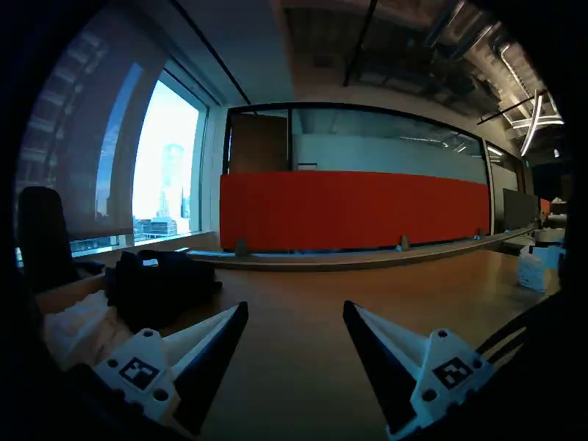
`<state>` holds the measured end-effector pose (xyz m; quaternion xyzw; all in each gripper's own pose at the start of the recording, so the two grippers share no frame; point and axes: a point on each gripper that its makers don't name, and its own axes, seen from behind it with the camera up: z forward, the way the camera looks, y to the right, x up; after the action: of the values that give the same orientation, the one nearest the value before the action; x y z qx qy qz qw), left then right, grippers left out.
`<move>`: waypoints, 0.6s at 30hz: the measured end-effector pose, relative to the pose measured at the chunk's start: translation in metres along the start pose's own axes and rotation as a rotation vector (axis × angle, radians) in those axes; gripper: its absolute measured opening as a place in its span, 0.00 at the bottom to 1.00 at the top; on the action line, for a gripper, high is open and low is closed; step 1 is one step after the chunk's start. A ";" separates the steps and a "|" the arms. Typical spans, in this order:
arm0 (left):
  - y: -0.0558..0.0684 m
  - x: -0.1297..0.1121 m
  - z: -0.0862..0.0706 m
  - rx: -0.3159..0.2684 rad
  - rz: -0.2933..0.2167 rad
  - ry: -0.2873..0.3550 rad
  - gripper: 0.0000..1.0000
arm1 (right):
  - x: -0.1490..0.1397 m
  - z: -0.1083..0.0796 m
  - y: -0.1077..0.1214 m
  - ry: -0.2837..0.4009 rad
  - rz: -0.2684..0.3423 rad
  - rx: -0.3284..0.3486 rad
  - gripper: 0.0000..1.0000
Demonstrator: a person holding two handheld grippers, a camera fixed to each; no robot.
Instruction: Fold towel
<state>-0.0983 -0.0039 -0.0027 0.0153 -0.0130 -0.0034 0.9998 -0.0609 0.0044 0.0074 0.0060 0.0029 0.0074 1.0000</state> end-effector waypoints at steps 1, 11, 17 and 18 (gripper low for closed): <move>0.000 0.000 0.000 0.000 0.000 0.000 0.96 | 0.000 0.000 0.000 0.000 0.000 0.000 1.00; 0.000 0.001 -0.001 0.000 0.000 -0.001 0.96 | 0.000 0.000 0.000 0.000 0.000 0.000 1.00; 0.000 0.002 -0.001 0.000 0.000 -0.001 0.96 | 0.001 0.000 0.000 0.000 0.000 0.000 1.00; 0.000 0.002 -0.001 0.000 0.000 -0.001 0.96 | 0.001 0.000 0.000 0.000 0.000 0.000 1.00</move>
<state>-0.0965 -0.0043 -0.0036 0.0153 -0.0135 -0.0034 0.9998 -0.0602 0.0041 0.0079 0.0060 0.0029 0.0074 1.0000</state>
